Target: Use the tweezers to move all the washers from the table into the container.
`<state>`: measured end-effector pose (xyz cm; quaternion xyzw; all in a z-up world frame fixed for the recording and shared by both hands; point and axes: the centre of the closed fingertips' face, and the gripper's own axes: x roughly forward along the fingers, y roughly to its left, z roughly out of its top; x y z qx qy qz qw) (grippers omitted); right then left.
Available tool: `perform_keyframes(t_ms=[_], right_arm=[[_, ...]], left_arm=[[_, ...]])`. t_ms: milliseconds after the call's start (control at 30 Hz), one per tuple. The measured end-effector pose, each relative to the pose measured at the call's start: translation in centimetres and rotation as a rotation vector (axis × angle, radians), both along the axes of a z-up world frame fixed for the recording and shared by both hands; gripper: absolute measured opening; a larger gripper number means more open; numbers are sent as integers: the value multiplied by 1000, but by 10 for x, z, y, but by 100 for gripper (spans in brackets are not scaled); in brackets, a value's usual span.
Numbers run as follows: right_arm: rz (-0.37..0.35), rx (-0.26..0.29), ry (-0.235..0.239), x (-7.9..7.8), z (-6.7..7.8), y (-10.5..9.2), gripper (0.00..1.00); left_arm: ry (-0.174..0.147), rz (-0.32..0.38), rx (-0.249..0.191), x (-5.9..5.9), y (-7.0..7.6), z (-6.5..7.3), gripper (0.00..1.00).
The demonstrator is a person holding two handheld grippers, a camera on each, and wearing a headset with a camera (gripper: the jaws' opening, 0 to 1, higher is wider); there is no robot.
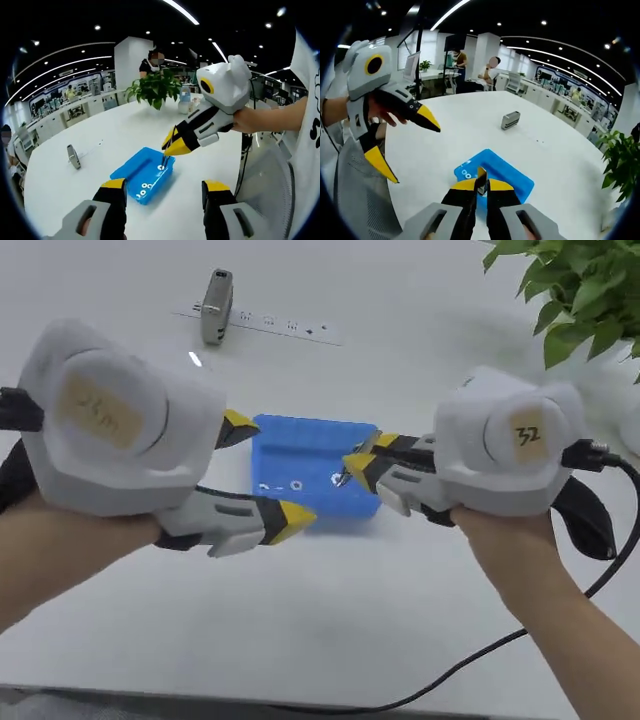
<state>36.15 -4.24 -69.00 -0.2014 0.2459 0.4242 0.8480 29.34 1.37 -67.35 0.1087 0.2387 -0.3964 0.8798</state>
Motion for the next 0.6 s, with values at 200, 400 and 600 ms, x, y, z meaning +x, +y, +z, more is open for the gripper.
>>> perform_keyframes(t_ms=[200, 400, 600], right_arm=[[-27, 12, 55, 18, -18, 3, 2], [-35, -2, 96, 26, -39, 7, 2], [-32, -38, 138, 27, -60, 10, 2]], left_arm=[[38, 119, -67, -10, 13, -3, 88], [19, 205, -92, -6, 24, 1, 99], [-18, 240, -29, -9, 35, 3, 99]])
